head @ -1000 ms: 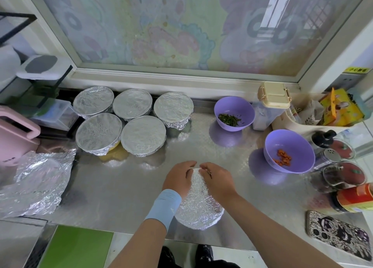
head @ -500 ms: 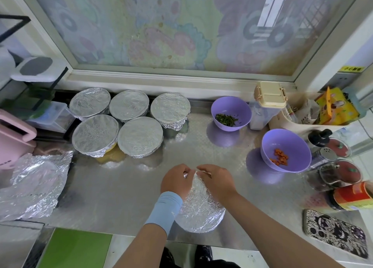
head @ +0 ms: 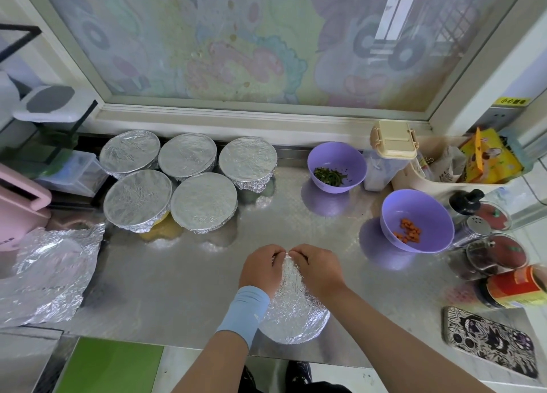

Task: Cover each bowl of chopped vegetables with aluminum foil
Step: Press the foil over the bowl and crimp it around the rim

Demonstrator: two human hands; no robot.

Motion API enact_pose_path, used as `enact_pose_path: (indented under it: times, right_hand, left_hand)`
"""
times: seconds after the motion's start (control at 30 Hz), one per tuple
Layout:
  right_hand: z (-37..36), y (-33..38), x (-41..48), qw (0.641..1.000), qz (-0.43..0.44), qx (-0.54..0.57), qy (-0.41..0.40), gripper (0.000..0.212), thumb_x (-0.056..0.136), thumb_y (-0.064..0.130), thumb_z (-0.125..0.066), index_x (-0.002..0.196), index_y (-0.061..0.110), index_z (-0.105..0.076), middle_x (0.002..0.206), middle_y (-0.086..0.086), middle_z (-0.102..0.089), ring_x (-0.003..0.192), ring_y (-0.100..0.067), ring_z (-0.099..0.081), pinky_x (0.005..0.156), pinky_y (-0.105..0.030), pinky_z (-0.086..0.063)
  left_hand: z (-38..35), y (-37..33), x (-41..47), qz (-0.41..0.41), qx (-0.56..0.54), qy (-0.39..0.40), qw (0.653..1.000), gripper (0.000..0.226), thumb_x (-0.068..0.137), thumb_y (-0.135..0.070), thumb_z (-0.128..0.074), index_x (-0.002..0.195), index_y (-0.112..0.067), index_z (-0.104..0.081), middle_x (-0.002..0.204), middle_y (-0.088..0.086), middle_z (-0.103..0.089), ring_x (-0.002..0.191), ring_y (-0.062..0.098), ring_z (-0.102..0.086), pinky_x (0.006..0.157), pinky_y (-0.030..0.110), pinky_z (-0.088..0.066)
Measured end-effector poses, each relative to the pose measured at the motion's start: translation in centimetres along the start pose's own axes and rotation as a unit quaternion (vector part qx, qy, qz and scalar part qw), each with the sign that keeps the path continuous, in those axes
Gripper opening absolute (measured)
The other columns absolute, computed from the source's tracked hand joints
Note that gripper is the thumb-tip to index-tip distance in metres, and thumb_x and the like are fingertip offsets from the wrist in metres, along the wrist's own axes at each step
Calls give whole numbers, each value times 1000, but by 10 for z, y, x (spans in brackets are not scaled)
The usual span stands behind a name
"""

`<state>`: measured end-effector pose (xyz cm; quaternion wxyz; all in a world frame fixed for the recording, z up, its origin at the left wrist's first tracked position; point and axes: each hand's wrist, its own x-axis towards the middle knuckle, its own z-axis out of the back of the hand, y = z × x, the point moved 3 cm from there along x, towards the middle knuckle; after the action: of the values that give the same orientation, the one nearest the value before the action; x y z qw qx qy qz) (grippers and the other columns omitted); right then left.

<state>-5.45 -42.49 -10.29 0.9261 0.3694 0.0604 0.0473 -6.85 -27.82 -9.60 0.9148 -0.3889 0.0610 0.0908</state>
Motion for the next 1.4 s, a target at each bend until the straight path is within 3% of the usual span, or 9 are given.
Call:
enact_pose_path:
  times: [0.07,0.2,0.33,0.53,0.73,0.83,0.93,1.1,1.4]
  right_hand:
    - [-1,3,-1,993,76,-66,-58,12,87,21,-70,98,21,-72,93,5,-67,84,-15,-60,78,-30,-49]
    - [-7,7,-6,968,151,-169,-105,31,64,1,-82,86,18,-70,82,2,-57,73,-21,-55,65,-31,-49]
    - [-10,2,-7,976,122,-140,-114,36,60,-6,-80,87,17,-72,81,1,-56,74,-21,-54,63,-30,-50]
    - [-6,1,-3,981,118,-91,-123,15,73,5,-79,83,14,-73,78,-4,-58,71,-26,-58,63,-35,-54]
    - [-5,3,-5,974,116,-179,-75,39,52,-2,-83,80,21,-67,81,3,-52,76,-21,-52,66,-30,-48]
    - [-4,1,-5,981,110,-142,-79,33,60,-3,-82,82,19,-70,81,2,-54,76,-21,-53,65,-32,-51]
    - [-2,-1,-3,988,98,-89,-76,16,74,3,-77,82,16,-72,82,0,-57,78,-25,-55,69,-38,-54]
    - [1,-7,-2,997,44,-37,-55,7,85,12,-70,91,12,-72,93,-2,-61,92,-24,-54,85,-33,-47]
    - [-4,-15,-6,986,110,-99,-81,5,83,15,-74,85,19,-72,77,4,-61,71,-22,-55,66,-40,-53]
  left_hand:
    - [-1,-1,-2,-20,25,-17,999,18,97,-22,-52,100,-21,-70,100,-7,-67,99,12,-57,87,26,-45]
    - [-5,-7,-2,-113,72,-37,990,24,91,-2,-54,104,-14,-70,103,-1,-63,104,17,-50,84,23,-41]
    - [-10,-4,-6,-112,46,-43,992,20,94,-9,-54,102,-18,-69,99,-6,-58,100,12,-47,82,21,-40]
    - [-13,-4,-10,-64,29,-60,996,18,100,-18,-49,99,-19,-67,96,-9,-53,97,9,-41,79,17,-33]
    - [-13,-4,-15,-85,105,-93,986,16,89,-1,-60,93,-14,-67,90,1,-58,88,21,-49,77,34,-49]
    - [-15,-3,-16,-96,88,-81,988,20,88,0,-61,99,-15,-69,94,-2,-57,92,17,-47,79,28,-46]
    - [-13,-4,-18,-80,55,-74,993,12,97,-17,-56,99,-18,-67,95,-8,-50,94,9,-37,82,20,-37]
    - [-14,-5,-16,-65,60,-74,993,17,100,-17,-49,99,-17,-66,98,-5,-51,96,13,-41,85,28,-43]
    - [-17,-5,-16,-45,79,-61,994,25,103,-16,-41,103,-14,-66,101,-1,-51,100,17,-43,89,29,-41]
